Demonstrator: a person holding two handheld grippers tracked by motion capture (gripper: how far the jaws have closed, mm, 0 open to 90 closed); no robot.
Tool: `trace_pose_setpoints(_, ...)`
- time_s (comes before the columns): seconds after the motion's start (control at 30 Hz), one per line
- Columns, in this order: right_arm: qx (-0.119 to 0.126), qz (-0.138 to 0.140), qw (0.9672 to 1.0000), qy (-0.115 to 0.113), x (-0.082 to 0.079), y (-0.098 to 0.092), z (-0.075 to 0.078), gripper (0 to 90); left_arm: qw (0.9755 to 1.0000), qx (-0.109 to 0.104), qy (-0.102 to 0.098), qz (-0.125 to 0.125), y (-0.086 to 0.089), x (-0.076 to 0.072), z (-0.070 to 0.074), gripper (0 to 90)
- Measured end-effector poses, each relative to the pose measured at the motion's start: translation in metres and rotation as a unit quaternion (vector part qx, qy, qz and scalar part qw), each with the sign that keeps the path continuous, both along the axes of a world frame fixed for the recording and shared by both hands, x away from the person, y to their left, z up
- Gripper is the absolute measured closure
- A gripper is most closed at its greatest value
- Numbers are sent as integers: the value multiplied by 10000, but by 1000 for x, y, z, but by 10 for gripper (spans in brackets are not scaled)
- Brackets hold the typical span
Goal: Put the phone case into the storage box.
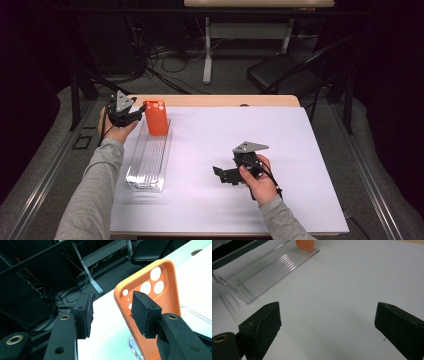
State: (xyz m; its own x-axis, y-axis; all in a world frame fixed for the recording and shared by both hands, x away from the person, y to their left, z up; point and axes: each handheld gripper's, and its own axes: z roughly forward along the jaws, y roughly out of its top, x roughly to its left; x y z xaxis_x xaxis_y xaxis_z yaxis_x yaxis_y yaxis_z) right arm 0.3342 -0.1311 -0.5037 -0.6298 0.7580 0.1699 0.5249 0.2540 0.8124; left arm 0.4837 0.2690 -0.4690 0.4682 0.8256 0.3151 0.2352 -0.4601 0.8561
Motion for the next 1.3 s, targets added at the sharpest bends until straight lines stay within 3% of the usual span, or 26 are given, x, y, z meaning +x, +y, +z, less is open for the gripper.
trace_pose_setpoints(0.07, -12, -1, 10000, -3, 0, 0, 0, 65, 9999, -137, 64, -11, 1, -1, 1, 525)
trace_pose_setpoints(0.3, 17, -2, 10000, -9, 0, 0, 1, 65, 9991, -281, 294, 91, 1, -6, 6, 525)
trace_pose_setpoints(0.47, 16, 11, 10000, -7, 0, 0, 1, 65, 9966, -678, 453, 67, 1, -10, 11, 490)
trace_pose_setpoints(0.87, 28, 25, 10000, -10, 0, -1, 1, 65, 9935, -843, 767, 20, 0, -17, 17, 483)
trace_pose_setpoints(1.1, 34, 14, 10000, -11, 1, 0, 1, 65, 9890, -1072, 1012, 86, 1, -21, 21, 462)
trace_pose_setpoints(1.3, -11, 11, 10000, -28, 2, 0, 1, 65, 9848, -1319, 1126, 109, 3, -25, 24, 375)
